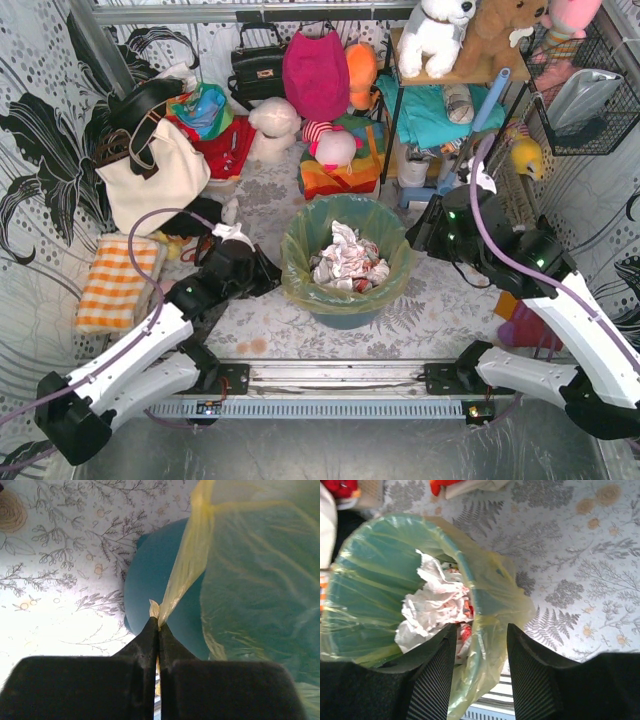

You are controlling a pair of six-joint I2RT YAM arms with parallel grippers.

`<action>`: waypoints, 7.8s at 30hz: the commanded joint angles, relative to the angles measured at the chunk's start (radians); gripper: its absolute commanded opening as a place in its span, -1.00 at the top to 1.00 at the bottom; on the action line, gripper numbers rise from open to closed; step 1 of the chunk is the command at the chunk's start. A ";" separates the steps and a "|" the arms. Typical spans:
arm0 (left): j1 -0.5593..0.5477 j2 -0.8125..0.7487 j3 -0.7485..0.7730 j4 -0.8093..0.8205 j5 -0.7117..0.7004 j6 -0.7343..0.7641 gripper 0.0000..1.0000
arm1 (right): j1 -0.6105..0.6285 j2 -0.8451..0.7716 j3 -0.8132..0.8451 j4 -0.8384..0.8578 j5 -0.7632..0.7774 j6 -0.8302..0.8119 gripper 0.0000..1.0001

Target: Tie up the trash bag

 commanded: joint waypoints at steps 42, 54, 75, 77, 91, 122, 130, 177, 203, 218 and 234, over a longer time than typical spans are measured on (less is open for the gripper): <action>0.194 0.169 0.263 -0.132 0.090 0.228 0.85 | -0.013 0.103 0.050 0.127 -0.155 0.007 -0.18; 0.195 0.144 0.254 -0.143 0.092 0.231 0.85 | -0.296 0.040 -0.012 0.073 -0.269 -0.121 -0.19; 0.195 0.117 0.241 -0.154 0.104 0.212 0.85 | -0.394 -0.032 -0.608 0.581 -0.725 -0.116 -0.03; 0.195 0.113 0.238 -0.154 0.103 0.211 0.85 | -0.394 -0.022 -0.619 0.603 -0.738 -0.117 0.00; 0.195 0.116 0.233 -0.154 0.120 0.214 0.85 | -0.389 0.053 -0.666 0.628 -0.757 -0.124 0.18; 0.195 0.058 0.242 -0.206 0.093 0.199 0.88 | -0.306 0.042 -0.597 0.570 -0.693 -0.098 1.00; 0.195 -0.001 0.319 -0.321 0.091 0.196 0.90 | -0.307 -0.057 -0.505 0.426 -0.633 -0.092 1.00; 0.196 0.086 0.772 -0.512 0.187 0.237 0.91 | -0.306 -0.054 -0.062 0.359 -0.744 -0.073 1.00; 0.196 0.081 0.618 -0.534 0.186 0.266 0.90 | -0.254 -0.161 -0.434 0.248 -0.735 -0.032 -0.03; 0.195 0.071 0.616 -0.538 0.186 0.259 0.90 | -0.143 -0.070 -0.478 0.330 -0.597 0.031 0.22; 0.195 0.067 0.641 -0.551 0.186 0.254 0.90 | -0.133 -0.052 -0.540 0.392 -0.547 0.065 0.56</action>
